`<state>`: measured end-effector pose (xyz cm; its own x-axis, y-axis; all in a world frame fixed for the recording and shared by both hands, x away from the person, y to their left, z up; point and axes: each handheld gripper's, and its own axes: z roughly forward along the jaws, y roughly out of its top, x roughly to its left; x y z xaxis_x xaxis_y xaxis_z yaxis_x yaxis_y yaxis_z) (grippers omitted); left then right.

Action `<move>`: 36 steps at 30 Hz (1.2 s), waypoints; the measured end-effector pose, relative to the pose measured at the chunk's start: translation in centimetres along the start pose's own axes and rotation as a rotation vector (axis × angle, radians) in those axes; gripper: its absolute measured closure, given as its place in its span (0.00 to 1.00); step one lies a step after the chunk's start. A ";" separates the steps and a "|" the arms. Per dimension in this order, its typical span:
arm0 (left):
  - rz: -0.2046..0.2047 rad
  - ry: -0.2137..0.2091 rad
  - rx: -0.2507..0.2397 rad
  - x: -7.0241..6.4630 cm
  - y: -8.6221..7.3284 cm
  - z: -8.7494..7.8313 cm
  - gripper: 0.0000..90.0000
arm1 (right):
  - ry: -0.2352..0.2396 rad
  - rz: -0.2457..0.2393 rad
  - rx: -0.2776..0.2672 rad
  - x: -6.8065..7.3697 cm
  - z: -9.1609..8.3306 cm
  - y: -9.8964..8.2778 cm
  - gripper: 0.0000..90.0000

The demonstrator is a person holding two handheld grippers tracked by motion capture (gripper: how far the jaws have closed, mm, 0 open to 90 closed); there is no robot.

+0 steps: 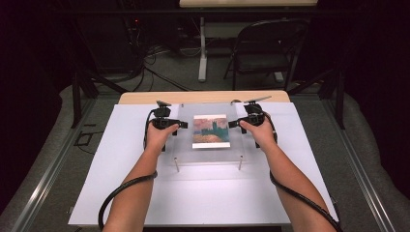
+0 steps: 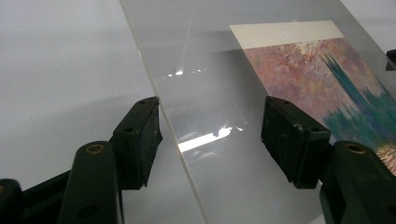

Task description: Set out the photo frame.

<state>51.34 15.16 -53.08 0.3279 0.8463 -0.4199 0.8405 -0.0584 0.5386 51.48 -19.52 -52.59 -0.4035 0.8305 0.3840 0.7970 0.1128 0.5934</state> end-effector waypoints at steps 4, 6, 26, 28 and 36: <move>-0.007 -0.008 -0.001 0.1 -0.1 0.0 0.42 | 0.003 0.008 0.007 -0.2 0.3 -0.1 0.42; -0.012 -0.006 -0.002 0.1 0.0 0.1 0.41 | 0.010 0.014 0.009 -0.3 0.3 -0.1 0.41; -0.051 -0.027 0.028 0.1 0.1 0.3 0.39 | 0.037 0.055 0.007 -0.5 1.0 -0.1 0.37; -0.056 -0.025 0.029 0.1 0.1 0.3 0.39 | 0.033 0.052 0.011 -0.4 0.9 -0.1 0.37; -0.069 -0.031 0.021 0.3 0.1 0.1 0.43 | 0.040 0.055 0.006 -0.7 0.7 -0.1 0.41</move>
<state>51.57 15.34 -53.27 0.2818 0.8317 -0.4784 0.8704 -0.0119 0.4921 51.97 -19.70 -53.40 -0.3764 0.8130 0.4442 0.8213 0.0710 0.5660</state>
